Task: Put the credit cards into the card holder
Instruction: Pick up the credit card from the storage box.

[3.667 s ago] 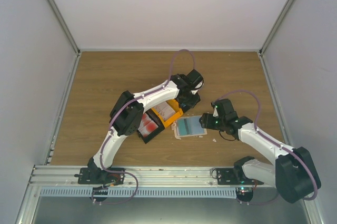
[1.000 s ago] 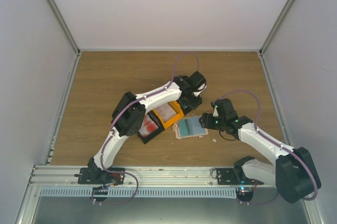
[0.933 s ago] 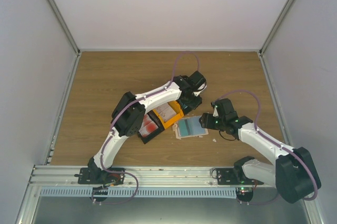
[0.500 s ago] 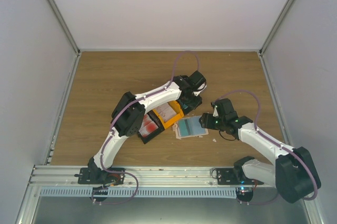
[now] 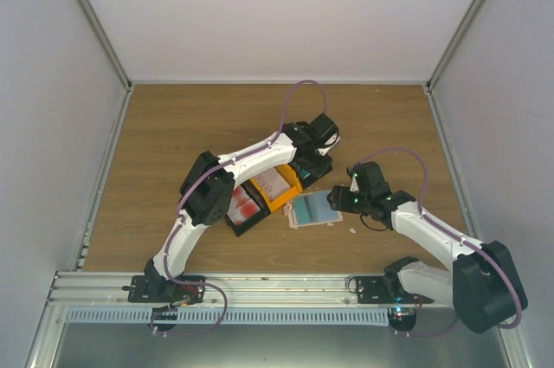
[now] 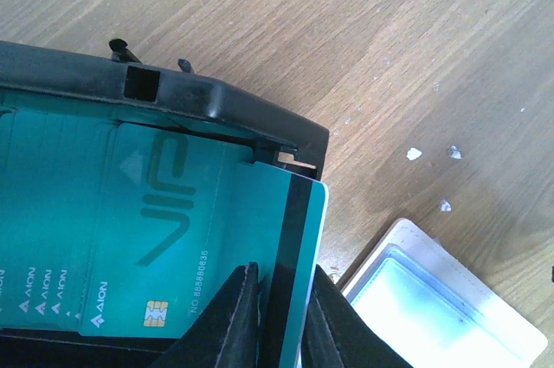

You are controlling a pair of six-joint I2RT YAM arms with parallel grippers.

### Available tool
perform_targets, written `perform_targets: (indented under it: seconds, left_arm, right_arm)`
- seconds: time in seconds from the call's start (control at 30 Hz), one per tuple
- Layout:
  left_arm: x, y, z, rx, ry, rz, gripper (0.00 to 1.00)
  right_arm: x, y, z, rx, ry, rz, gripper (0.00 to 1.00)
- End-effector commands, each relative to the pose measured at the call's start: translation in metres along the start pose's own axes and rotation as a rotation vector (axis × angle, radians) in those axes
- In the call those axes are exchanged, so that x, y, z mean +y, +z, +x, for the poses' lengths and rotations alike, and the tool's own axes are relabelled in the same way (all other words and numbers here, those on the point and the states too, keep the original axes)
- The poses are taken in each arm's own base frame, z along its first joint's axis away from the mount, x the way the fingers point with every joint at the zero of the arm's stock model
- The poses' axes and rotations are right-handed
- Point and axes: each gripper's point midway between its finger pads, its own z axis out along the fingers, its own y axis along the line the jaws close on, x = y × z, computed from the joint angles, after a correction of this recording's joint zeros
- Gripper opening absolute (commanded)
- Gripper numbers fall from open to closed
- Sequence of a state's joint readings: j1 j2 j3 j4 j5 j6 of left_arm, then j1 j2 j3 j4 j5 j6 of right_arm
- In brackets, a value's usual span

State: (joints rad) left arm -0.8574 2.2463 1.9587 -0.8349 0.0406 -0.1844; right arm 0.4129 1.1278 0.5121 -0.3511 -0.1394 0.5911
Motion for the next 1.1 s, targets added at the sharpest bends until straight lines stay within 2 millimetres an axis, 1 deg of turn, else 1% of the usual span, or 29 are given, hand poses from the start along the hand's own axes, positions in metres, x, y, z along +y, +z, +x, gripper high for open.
perform_targets:
  seconds: [0.0,0.17,0.3,0.37,0.5,0.57,0.67,0.73,0.8,0.83,0.87,0.93,1.03,1.07]
  left_arm:
    - [-0.008,-0.022,-0.009,-0.042,-0.002,0.023,0.16]
    - [-0.007,-0.025,-0.009,-0.05,-0.005,0.015,0.09]
    - [-0.002,-0.034,-0.014,-0.08,-0.013,-0.012,0.04]
    - [0.003,-0.041,-0.018,-0.108,-0.015,-0.043,0.0]
    - [0.012,-0.058,-0.03,-0.181,-0.03,-0.088,0.0]
    - [0.017,-0.068,-0.036,-0.22,-0.048,-0.104,0.0]
    - [0.023,-0.087,-0.044,-0.287,-0.079,-0.134,0.0]
    - [0.023,-0.106,-0.051,-0.354,-0.098,-0.123,0.0]
    - [0.018,-0.129,-0.058,-0.432,-0.114,-0.086,0.0]
    - [0.013,-0.141,-0.061,-0.468,-0.118,-0.054,0.0]
    - [0.008,-0.16,-0.064,-0.515,-0.121,-0.016,0.0]
    - [-0.004,-0.19,-0.066,-0.594,-0.124,0.071,0.0]
    - [-0.023,-0.23,-0.064,-0.683,-0.114,0.242,0.0]
    - [-0.028,-0.247,-0.063,-0.716,-0.113,0.296,0.0]
  right_arm:
    - [-0.003,0.001,0.001,0.005,0.001,0.007,0.66]
    - [-0.003,0.001,0.001,0.005,0.001,0.007,0.66]
    - [-0.002,0.001,-0.001,-0.001,0.002,0.004,0.66]
    - [0.0,-0.001,-0.003,-0.009,0.004,0.0,0.66]
    - [0.005,-0.006,-0.013,-0.042,0.004,-0.016,0.66]
    - [0.009,-0.01,-0.019,-0.065,0.0,-0.026,0.66]
    - [0.019,-0.021,-0.035,-0.121,-0.008,-0.056,0.66]
    - [0.03,-0.032,-0.048,-0.169,-0.021,-0.09,0.66]
    - [0.046,-0.048,-0.065,-0.226,-0.046,-0.147,0.67]
    - [0.056,-0.059,-0.074,-0.263,-0.064,-0.185,0.68]
    - [0.066,-0.07,-0.082,-0.295,-0.081,-0.225,0.68]
    - [0.088,-0.094,-0.097,-0.361,-0.113,-0.315,0.69]
    - [0.119,-0.13,-0.112,-0.439,-0.159,-0.461,0.7]
    - [0.128,-0.141,-0.115,-0.461,-0.165,-0.504,0.7]
